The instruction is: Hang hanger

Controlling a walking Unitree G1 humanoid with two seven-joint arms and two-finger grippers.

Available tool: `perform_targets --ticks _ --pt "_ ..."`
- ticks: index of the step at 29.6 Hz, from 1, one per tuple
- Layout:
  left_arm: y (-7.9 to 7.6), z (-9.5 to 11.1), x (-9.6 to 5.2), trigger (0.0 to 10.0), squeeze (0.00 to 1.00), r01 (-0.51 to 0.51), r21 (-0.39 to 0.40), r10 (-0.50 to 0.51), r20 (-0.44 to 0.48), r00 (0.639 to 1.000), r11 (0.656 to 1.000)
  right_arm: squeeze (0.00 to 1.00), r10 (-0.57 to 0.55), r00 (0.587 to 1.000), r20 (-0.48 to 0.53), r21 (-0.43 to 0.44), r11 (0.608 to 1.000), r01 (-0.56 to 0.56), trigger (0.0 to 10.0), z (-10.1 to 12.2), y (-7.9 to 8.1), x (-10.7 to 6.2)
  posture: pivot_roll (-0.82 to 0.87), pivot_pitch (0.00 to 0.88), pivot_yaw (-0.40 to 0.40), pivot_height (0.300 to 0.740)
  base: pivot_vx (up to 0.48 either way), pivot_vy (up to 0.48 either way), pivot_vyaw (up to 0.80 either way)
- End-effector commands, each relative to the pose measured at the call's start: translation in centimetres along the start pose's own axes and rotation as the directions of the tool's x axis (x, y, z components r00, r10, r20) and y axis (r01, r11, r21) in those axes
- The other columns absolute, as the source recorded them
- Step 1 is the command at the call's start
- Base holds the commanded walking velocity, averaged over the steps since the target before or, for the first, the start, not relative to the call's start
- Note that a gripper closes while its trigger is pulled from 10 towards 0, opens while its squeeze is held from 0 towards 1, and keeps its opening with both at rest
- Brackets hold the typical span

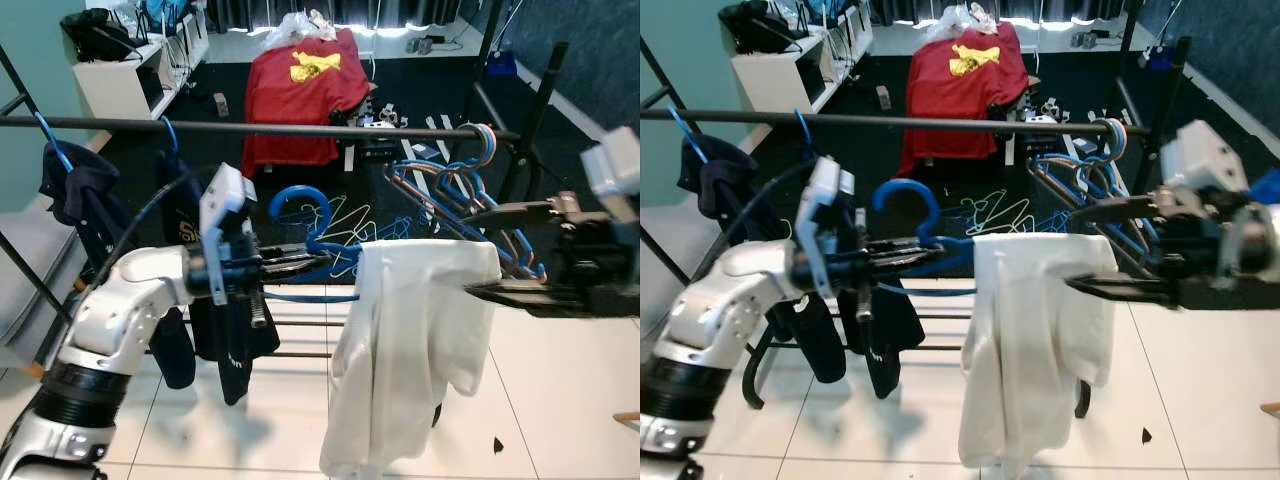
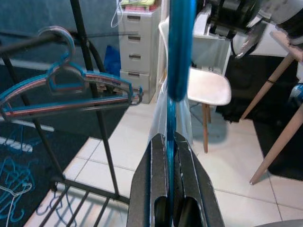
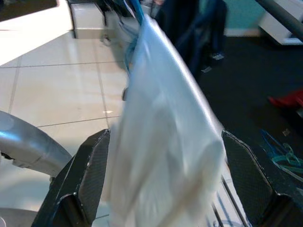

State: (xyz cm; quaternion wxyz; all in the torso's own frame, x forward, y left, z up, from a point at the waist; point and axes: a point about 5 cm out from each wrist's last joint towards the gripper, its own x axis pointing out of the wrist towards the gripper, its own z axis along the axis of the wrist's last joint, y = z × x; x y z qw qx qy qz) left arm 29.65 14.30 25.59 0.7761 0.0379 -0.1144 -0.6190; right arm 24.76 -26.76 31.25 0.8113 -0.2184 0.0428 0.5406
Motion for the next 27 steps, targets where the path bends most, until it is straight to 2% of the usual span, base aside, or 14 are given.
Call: perform_targets --ticks 1,3,4,6,7,8,9,14,16,17,22,23,25,27 --pt "-0.7 1.3 -0.8 0.7 0.00 0.077 0.018 -0.078 0.047 0.996 0.997 1.00 -0.021 0.999 0.028 -0.015 1.000 0.021 10.0 0.6 0.4 -1.0 -0.09 0.086 0.000 0.740 0.000 0.000 0.00" --pt "-0.8 1.5 -0.8 0.7 0.00 0.096 0.023 -0.097 0.052 0.994 0.995 1.00 -0.022 0.999 0.040 -0.016 1.000 0.022 10.0 0.7 0.6 -1.0 -0.09 0.086 0.003 0.740 0.000 0.000 0.00" --pt "-1.1 1.7 -0.9 1.3 0.00 0.118 0.025 -0.119 0.061 0.991 0.993 0.99 -0.022 0.999 0.047 -0.017 1.000 0.023 10.0 0.8 0.8 -1.0 -0.09 0.086 0.003 0.740 0.000 0.000 0.00" --pt "-1.1 1.7 -0.9 1.3 0.00 0.118 0.025 -0.119 0.061 0.991 0.993 0.99 -0.022 0.999 0.047 -0.017 1.000 0.023 10.0 0.8 0.8 -1.0 -0.09 0.086 0.003 0.740 0.000 0.000 0.00" --pt "-1.1 2.0 -0.9 1.7 0.00 0.133 0.032 -0.135 0.066 0.989 0.991 0.55 -0.021 0.998 0.050 -0.019 1.000 0.022 10.0 0.8 0.9 -1.0 -0.09 0.084 0.004 0.740 0.000 0.000 0.00" --pt "-1.1 2.0 -0.9 1.7 0.00 0.133 0.032 -0.135 0.066 0.989 0.991 0.55 -0.021 0.998 0.050 -0.019 1.000 0.022 10.0 0.8 0.9 -1.0 -0.09 0.084 0.004 0.740 0.000 0.000 0.00" --pt "-1.1 2.3 -0.9 2.6 0.00 0.144 0.039 -0.146 0.075 0.986 0.989 0.00 -0.020 0.998 0.051 -0.019 1.000 0.021 10.0 0.8 1.0 -0.9 -0.09 0.084 0.004 0.740 0.000 0.000 0.00" --pt "-0.9 3.0 -0.5 2.5 0.00 0.148 0.055 -0.153 0.105 0.983 0.987 0.00 0.005 0.998 0.058 -0.008 1.000 -0.004 10.0 0.4 1.2 -0.2 -0.09 0.075 0.005 0.740 0.000 0.000 0.00" --pt "-0.4 3.4 -0.1 2.3 0.00 0.123 0.061 -0.130 0.142 0.981 0.991 0.00 0.062 0.995 0.075 0.018 0.998 -0.064 10.0 0.0 1.8 1.0 -0.09 0.069 0.004 0.740 0.000 0.000 0.00" --pt "0.1 3.6 0.2 2.7 0.00 0.083 0.066 -0.093 0.165 0.982 0.994 0.00 0.103 0.991 0.089 0.037 0.994 -0.107 10.0 -0.2 2.3 1.8 -0.09 0.069 0.004 0.740 0.000 0.000 0.00" --pt "0.3 3.7 0.2 2.7 0.00 0.062 0.070 -0.073 0.175 0.982 0.996 0.00 0.123 0.987 0.099 0.046 0.991 -0.128 9.9 -0.4 2.6 2.2 -0.09 0.066 0.004 0.740 0.000 0.000 0.00" --pt "0.4 3.8 0.2 2.8 0.00 0.057 0.071 -0.069 0.181 0.981 0.996 0.00 0.127 0.986 0.107 0.050 0.990 -0.133 0.5 -0.4 2.7 2.5 -0.09 0.066 0.004 0.740 0.000 0.000 0.00" --pt "0.5 3.9 0.1 2.8 0.00 0.053 0.070 -0.065 0.187 0.980 0.996 0.00 0.123 0.986 0.115 0.054 0.990 -0.129 0.0 -0.5 2.7 2.8 -0.08 0.066 0.003 0.740 0.000 0.000 0.00" --pt "0.5 3.9 0.1 2.8 0.00 0.053 0.070 -0.065 0.187 0.980 0.996 0.00 0.123 0.986 0.115 0.054 0.990 -0.129 0.0 -0.5 2.7 2.8 -0.08 0.066 0.003 0.740 0.000 0.000 0.00"
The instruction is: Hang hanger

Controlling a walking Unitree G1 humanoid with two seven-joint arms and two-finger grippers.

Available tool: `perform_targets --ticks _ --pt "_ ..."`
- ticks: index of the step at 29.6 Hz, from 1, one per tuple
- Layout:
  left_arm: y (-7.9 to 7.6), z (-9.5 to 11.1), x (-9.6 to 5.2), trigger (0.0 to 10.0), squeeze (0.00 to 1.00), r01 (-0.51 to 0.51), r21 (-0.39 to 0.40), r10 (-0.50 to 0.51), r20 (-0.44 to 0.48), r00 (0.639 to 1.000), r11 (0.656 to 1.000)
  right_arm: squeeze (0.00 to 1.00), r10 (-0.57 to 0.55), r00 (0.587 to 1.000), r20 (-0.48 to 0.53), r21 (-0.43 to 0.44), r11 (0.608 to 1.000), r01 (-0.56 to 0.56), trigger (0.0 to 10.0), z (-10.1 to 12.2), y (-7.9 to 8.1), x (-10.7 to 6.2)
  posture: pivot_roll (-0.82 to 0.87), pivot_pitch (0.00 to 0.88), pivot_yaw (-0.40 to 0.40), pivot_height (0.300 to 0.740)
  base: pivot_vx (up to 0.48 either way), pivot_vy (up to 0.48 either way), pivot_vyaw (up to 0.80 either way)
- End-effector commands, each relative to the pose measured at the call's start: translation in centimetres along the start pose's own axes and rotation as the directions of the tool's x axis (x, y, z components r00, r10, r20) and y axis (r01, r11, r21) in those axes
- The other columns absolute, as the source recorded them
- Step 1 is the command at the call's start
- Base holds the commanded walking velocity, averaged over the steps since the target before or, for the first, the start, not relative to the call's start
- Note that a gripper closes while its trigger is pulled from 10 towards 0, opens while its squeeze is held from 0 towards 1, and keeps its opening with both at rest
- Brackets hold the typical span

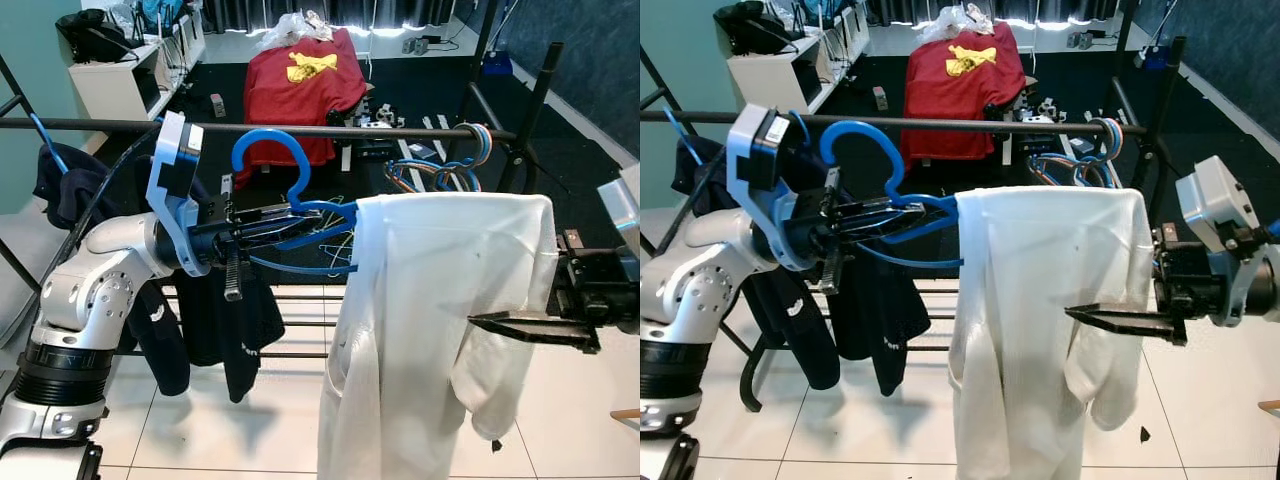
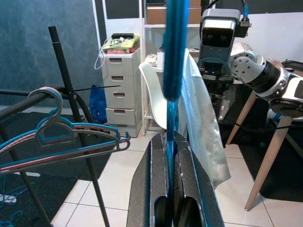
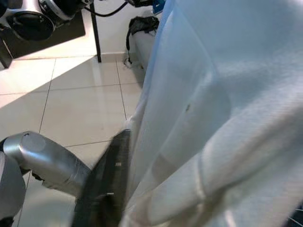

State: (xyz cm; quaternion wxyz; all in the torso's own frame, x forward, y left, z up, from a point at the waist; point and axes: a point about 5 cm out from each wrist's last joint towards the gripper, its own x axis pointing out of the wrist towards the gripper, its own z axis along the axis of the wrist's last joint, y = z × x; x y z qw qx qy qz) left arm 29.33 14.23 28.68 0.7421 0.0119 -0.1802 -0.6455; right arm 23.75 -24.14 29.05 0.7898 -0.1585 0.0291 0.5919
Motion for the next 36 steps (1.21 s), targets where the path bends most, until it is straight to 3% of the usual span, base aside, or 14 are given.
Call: perform_targets --ticks 1,16,17,18,20,27,28,29,30,31,32,34,35,36 --pt "0.2 0.9 -0.2 2.8 0.00 -0.012 0.029 0.011 0.045 0.999 0.999 0.00 0.021 1.000 0.003 -0.006 1.000 -0.021 0.0 0.2 0.3 0.3 -0.08 0.066 0.003 0.740 0.000 0.000 0.00" --pt "0.4 -2.3 -6.6 4.5 0.00 -0.084 0.011 0.084 -0.252 0.964 0.996 0.00 -0.147 0.988 0.055 -0.018 0.989 0.148 0.0 0.7 -1.3 -1.3 -0.08 0.081 -0.001 0.740 0.000 0.000 0.00" --pt "0.0 -3.3 -7.3 4.8 0.00 -0.073 -0.006 0.067 -0.316 0.946 0.997 0.00 -0.185 0.980 0.075 -0.021 0.982 0.187 0.0 0.8 -1.7 -1.5 -0.08 0.082 -0.001 0.740 0.000 0.000 0.00" --pt "-1.2 -6.5 -8.8 7.9 0.00 -0.055 -0.049 0.021 -0.521 0.853 0.997 0.00 -0.288 0.946 0.149 -0.012 0.956 0.293 0.0 1.3 -2.8 -2.1 -0.07 0.085 0.000 0.740 0.000 0.000 0.00" --pt "-1.7 -8.5 -9.8 8.2 0.00 -0.064 -0.061 0.012 -0.627 0.779 0.996 0.00 -0.342 0.924 0.170 0.004 0.938 0.347 0.0 1.2 -3.3 -2.3 -0.07 0.085 0.001 0.740 0.000 0.000 0.00" --pt "-1.5 -10.5 -10.9 10.0 0.00 -0.172 -0.064 0.085 -0.672 0.736 0.983 0.00 -0.423 0.903 0.074 0.049 0.906 0.420 0.0 -1.1 -4.0 -1.9 -0.07 0.088 0.004 0.740 0.000 0.000 0.00" --pt "-1.2 -12.7 -11.7 10.0 0.00 -0.321 -0.041 0.201 -0.704 0.681 0.946 0.00 -0.512 0.858 -0.041 0.098 0.853 0.513 9.9 -4.3 -4.5 -1.2 -0.07 0.089 0.005 0.740 0.000 0.000 0.00" --pt "-1.2 -12.7 -11.7 10.0 0.00 -0.321 -0.041 0.201 -0.704 0.681 0.946 0.00 -0.512 0.858 -0.041 0.098 0.853 0.513 9.9 -4.3 -4.5 -1.2 -0.07 0.089 0.005 0.740 0.000 0.000 0.00" --pt "-1.0 -15.7 -12.8 10.0 0.00 -0.556 0.028 0.389 -0.744 0.543 0.830 0.00 -0.577 0.810 -0.110 0.177 0.790 0.587 10.0 -8.3 -4.3 0.3 -0.06 0.087 0.001 0.740 0.000 0.000 0.00" --pt "-1.0 -15.7 -12.8 10.0 0.00 -0.556 0.028 0.389 -0.744 0.543 0.830 0.00 -0.577 0.810 -0.110 0.177 0.790 0.587 10.0 -8.3 -4.3 0.3 -0.06 0.087 0.001 0.740 0.000 0.000 0.00" --pt "-1.5 -18.4 -13.6 10.0 0.00 -0.714 0.097 0.496 -0.783 0.375 0.693 0.00 -0.636 0.748 -0.188 0.236 0.710 0.663 10.0 -12.1 -3.8 1.6 -0.06 0.087 0.000 0.740 0.000 0.000 0.00" --pt "-1.5 -18.4 -13.6 10.0 0.00 -0.714 0.097 0.496 -0.783 0.375 0.693 0.00 -0.636 0.748 -0.188 0.236 0.710 0.663 10.0 -12.1 -3.8 1.6 -0.06 0.087 0.000 0.740 0.000 0.000 0.00" --pt "-2.6 -20.7 -14.5 10.0 0.00 -0.833 0.157 0.552 -0.810 0.198 0.530 0.00 -0.675 0.692 -0.256 0.298 0.626 0.721 10.0 -15.6 -3.0 2.8 -0.05 0.087 -0.006 0.740 0.000 0.000 0.00" --pt "-2.6 -20.7 -14.5 10.0 0.00 -0.833 0.157 0.552 -0.810 0.198 0.530 0.00 -0.675 0.692 -0.256 0.298 0.626 0.721 10.0 -15.6 -3.0 2.8 -0.05 0.087 -0.006 0.740 0.000 0.000 0.00"
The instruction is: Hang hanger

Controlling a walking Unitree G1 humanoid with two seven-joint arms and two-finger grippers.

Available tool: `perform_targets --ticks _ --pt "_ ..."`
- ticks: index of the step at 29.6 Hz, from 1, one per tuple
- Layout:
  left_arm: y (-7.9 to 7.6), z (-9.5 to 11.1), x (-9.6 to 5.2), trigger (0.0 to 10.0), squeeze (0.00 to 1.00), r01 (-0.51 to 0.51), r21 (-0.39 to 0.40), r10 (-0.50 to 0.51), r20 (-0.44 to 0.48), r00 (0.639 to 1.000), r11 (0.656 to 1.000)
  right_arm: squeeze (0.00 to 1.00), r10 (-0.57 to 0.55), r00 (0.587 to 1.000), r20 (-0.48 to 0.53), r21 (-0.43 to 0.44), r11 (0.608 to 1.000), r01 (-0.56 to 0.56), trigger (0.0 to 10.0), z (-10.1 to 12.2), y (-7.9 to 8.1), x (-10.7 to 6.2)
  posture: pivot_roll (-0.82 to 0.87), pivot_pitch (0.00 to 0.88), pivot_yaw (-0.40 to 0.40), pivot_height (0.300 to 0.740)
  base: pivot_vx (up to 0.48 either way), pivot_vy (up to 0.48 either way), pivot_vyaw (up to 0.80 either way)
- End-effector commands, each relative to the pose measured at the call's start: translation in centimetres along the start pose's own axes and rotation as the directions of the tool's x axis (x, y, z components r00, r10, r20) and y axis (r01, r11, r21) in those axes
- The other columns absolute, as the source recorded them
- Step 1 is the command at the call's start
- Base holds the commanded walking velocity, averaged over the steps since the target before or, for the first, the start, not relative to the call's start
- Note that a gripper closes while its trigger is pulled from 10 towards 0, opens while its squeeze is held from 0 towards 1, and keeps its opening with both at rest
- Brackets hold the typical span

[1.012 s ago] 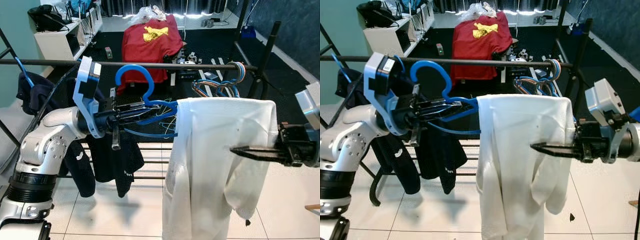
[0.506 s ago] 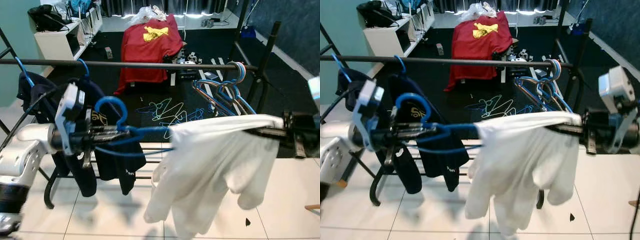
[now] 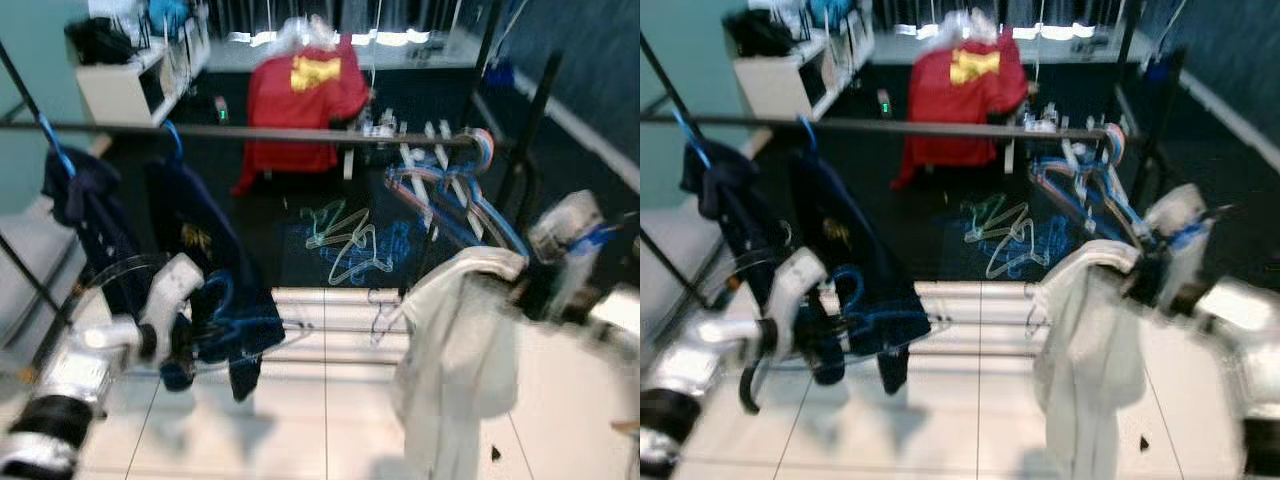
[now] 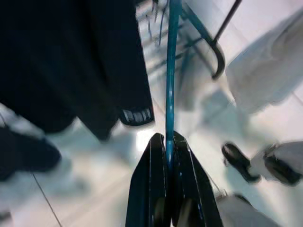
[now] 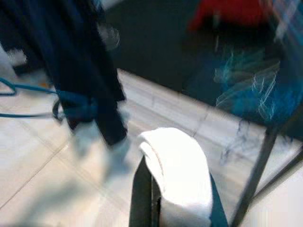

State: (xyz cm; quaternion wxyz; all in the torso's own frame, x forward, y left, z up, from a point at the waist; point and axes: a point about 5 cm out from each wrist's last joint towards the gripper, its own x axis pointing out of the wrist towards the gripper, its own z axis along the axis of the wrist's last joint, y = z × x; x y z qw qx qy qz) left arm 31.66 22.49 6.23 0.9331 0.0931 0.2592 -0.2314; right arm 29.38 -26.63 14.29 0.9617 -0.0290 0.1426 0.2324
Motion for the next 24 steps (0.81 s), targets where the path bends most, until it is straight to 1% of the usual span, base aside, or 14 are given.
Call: perform_targets --ticks 1,2,4,7,8,10,11,15,17,18,19,20,21,24 --pt "0.4 -1.4 0.0 10.0 0.00 -0.105 -0.047 0.102 -0.061 0.993 0.993 0.00 -0.047 0.998 0.030 -0.018 0.999 0.048 10.0 0.0 -0.2 0.2 -0.05 0.087 -0.006 0.740 0.000 0.000 0.00" --pt "0.4 -1.4 0.0 10.0 0.00 -0.105 -0.047 0.102 -0.061 0.993 0.993 0.00 -0.047 0.998 0.030 -0.018 0.999 0.048 10.0 0.0 -0.2 0.2 -0.05 0.087 -0.006 0.740 0.000 0.000 0.00" --pt "-1.9 -6.5 0.8 10.0 0.00 -0.280 -0.213 0.232 -0.227 0.946 0.936 0.00 -0.193 0.964 -0.183 0.130 0.967 0.219 10.0 -8.5 1.1 1.8 -0.03 0.085 -0.025 0.740 0.000 0.000 0.40" --pt "-1.9 -6.5 0.8 10.0 0.00 -0.280 -0.213 0.232 -0.227 0.946 0.936 0.00 -0.193 0.964 -0.183 0.130 0.967 0.219 10.0 -8.5 1.1 1.8 -0.03 0.085 -0.025 0.740 0.000 0.000 0.80" --pt "-3.2 -8.1 1.0 10.0 0.00 -0.320 -0.223 0.255 -0.277 0.926 0.921 0.00 -0.213 0.928 -0.306 0.181 0.944 0.277 10.0 -12.4 2.4 1.9 -0.03 0.079 -0.029 0.740 0.000 0.000 0.79" --pt "-3.2 -8.1 1.0 10.0 0.00 -0.320 -0.223 0.255 -0.277 0.926 0.921 0.00 -0.213 0.928 -0.306 0.181 0.944 0.277 10.0 -12.4 2.4 1.9 -0.03 0.079 -0.029 0.740 0.000 0.000 0.79" --pt "-4.4 -8.8 1.4 10.0 0.00 -0.314 -0.266 0.234 -0.292 0.927 0.911 0.00 -0.220 0.890 -0.400 0.209 0.923 0.322 10.0 -15.1 3.7 1.9 -0.02 0.076 -0.030 0.740 0.000 0.000 0.79" --pt "-6.2 -9.7 2.1 10.0 0.00 -0.295 -0.349 0.184 -0.318 0.930 0.889 0.00 -0.215 0.832 -0.511 0.234 0.897 0.375 10.0 -18.1 5.6 1.8 0.01 0.062 -0.044 0.740 0.000 0.000 0.80" --pt "-8.2 -11.7 2.0 10.0 0.00 -0.293 -0.314 0.141 -0.427 0.893 0.903 0.00 -0.210 0.754 -0.623 0.158 0.910 0.384 10.0 -20.8 7.2 0.7 0.02 0.045 -0.055 0.740 0.000 0.000 0.80" --pt "-8.2 -11.7 2.0 10.0 0.00 -0.293 -0.314 0.141 -0.427 0.893 0.903 0.00 -0.210 0.754 -0.623 0.158 0.910 0.384 10.0 -20.8 7.2 0.7 0.02 0.045 -0.055 0.740 0.000 0.000 0.80" --pt "-8.7 -12.2 1.9 10.0 0.00 -0.266 -0.223 0.137 -0.467 0.874 0.938 0.00 -0.216 0.730 -0.649 0.144 0.906 0.397 10.0 -21.4 7.5 0.2 0.03 0.039 -0.060 0.740 0.000 0.000 0.80" --pt "-8.7 -12.2 1.9 10.0 0.00 -0.266 -0.223 0.137 -0.467 0.874 0.938 0.00 -0.216 0.730 -0.649 0.144 0.906 0.397 10.0 -21.4 7.5 0.2 0.03 0.039 -0.060 0.740 0.000 0.000 0.80" --pt "-9.3 -12.7 1.8 10.0 0.00 -0.237 -0.162 0.127 -0.501 0.856 0.958 0.00 -0.226 0.713 -0.664 0.127 0.905 0.406 10.0 -21.7 7.4 -0.1 0.03 0.036 -0.063 0.740 0.000 0.000 0.80" --pt "-9.7 -12.8 2.0 10.0 0.00 -0.227 -0.099 0.148 -0.508 0.849 0.969 0.00 -0.274 0.715 -0.643 0.121 0.886 0.449 10.0 -21.4 6.7 0.0 0.03 0.035 -0.060 0.740 0.000 0.000 0.80"
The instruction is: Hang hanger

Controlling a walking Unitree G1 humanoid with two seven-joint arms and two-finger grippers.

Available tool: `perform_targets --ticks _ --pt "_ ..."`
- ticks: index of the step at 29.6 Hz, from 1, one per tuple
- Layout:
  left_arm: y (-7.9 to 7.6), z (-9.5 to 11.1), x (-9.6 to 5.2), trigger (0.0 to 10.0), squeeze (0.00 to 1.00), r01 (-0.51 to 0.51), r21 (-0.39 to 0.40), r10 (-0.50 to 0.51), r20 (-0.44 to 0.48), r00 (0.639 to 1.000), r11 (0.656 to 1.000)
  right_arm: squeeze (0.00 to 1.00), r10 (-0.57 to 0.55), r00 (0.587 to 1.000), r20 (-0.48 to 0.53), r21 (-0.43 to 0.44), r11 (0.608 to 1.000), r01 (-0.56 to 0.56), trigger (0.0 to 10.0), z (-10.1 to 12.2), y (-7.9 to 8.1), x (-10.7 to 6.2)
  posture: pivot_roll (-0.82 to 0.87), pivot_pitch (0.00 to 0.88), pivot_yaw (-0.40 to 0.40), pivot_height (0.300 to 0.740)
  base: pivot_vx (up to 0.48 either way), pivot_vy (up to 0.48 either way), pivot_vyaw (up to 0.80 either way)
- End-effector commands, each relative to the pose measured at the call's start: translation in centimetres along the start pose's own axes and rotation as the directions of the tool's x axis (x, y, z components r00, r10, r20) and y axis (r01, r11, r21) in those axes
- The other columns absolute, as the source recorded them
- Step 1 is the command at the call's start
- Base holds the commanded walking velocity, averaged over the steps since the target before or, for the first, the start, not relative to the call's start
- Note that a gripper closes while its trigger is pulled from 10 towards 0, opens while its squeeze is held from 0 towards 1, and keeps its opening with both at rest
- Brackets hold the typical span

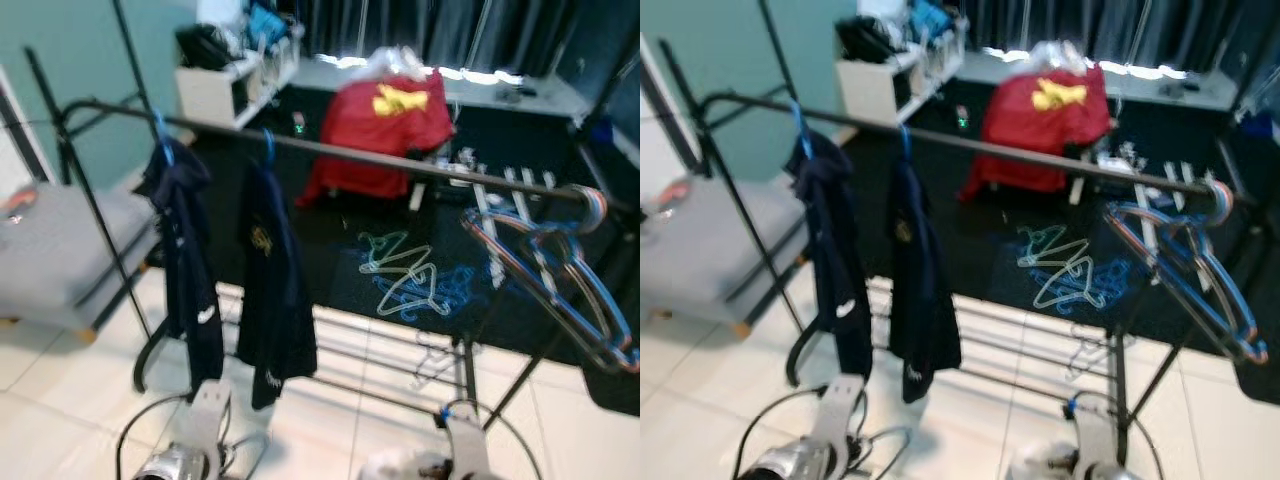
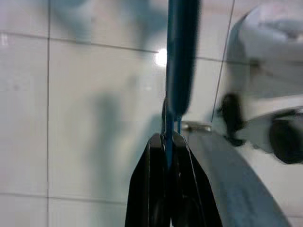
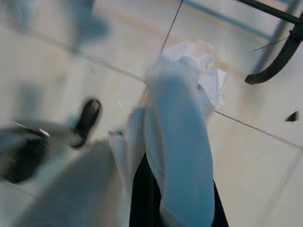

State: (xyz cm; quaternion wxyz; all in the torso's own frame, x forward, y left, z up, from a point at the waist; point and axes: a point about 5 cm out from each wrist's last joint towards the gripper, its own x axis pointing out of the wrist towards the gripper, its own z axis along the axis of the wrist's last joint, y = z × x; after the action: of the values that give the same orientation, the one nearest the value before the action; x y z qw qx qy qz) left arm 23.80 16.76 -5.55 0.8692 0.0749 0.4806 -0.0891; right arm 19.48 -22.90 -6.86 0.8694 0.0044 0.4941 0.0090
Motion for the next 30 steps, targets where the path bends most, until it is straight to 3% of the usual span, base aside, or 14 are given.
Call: perform_targets --ticks 1,8,20,30 --pt "0.0 -1.2 0.0 10.0 0.00 -0.025 0.043 0.027 -0.044 0.999 0.999 0.00 -0.029 0.997 0.064 0.008 1.000 0.029 10.0 1.5 -0.3 0.0 0.03 0.035 -0.060 0.740 0.000 0.000 0.80" --pt "0.4 -0.4 0.0 10.0 0.00 -0.074 0.021 0.074 -0.015 0.997 0.997 0.00 -0.104 0.989 0.103 0.033 0.994 0.101 10.0 2.4 -1.2 -0.1 0.02 0.027 -0.042 0.740 0.000 0.000 0.80" --pt "1.1 1.3 -0.1 10.0 0.00 -0.142 0.034 0.139 0.075 0.987 0.989 0.00 -0.112 0.986 0.127 0.027 0.994 0.109 10.0 2.9 -0.7 0.1 0.01 0.027 -0.025 0.740 0.000 0.000 0.80" --pt "1.0 1.5 -0.1 10.0 0.00 -0.130 0.061 0.125 0.073 0.989 0.990 0.00 -0.107 0.984 0.139 0.027 0.994 0.104 10.0 3.3 -0.6 0.1 0.01 0.020 -0.022 0.740 0.000 0.000 0.80"
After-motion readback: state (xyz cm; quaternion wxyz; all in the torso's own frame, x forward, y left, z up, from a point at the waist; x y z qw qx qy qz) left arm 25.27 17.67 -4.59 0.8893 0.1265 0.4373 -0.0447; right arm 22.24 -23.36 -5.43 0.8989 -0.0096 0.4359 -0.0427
